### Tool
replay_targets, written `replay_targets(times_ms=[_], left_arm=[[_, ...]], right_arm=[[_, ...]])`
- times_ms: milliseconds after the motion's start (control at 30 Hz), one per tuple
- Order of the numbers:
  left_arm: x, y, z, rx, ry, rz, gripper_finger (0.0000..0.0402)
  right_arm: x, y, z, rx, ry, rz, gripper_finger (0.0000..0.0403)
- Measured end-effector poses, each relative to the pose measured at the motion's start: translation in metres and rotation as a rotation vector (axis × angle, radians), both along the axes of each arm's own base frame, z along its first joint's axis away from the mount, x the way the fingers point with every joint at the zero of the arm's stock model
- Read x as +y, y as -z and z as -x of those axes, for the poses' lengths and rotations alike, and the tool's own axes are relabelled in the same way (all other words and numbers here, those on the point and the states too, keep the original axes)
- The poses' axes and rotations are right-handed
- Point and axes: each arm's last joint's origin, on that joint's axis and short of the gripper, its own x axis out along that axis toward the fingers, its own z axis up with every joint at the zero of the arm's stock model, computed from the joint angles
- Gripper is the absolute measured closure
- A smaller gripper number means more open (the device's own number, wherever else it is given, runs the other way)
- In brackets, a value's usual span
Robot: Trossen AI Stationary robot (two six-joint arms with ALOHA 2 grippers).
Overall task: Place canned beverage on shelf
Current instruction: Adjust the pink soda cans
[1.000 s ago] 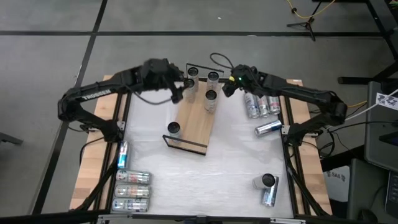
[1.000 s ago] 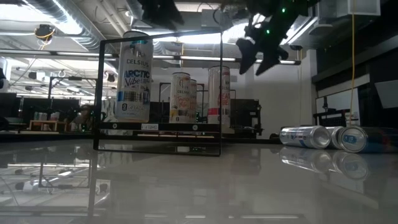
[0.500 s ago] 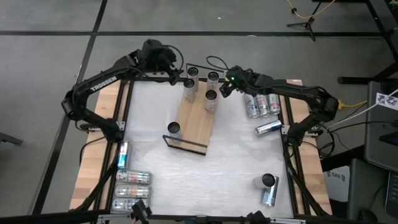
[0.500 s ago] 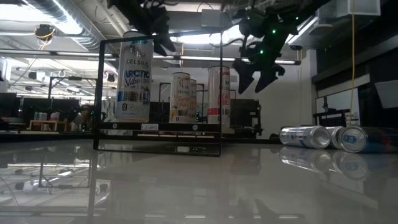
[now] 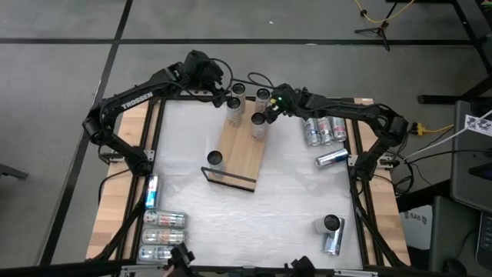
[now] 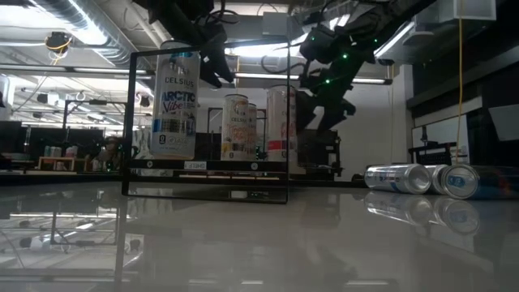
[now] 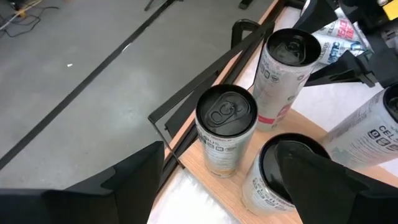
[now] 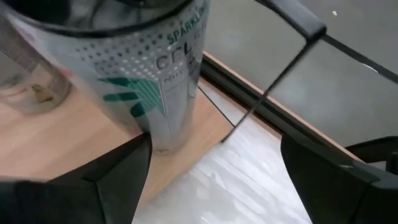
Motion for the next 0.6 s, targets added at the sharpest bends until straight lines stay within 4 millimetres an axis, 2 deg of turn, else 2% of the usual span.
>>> replay_targets(times_ms=[600], left_arm=[[-0.0007,0.0000,-0.0005,0.000,0.002,0.000,0.0096]], right_arm=[[-0.0008,-0.0019,-0.0014,-0.022,0.001,0.013,0.0050]])
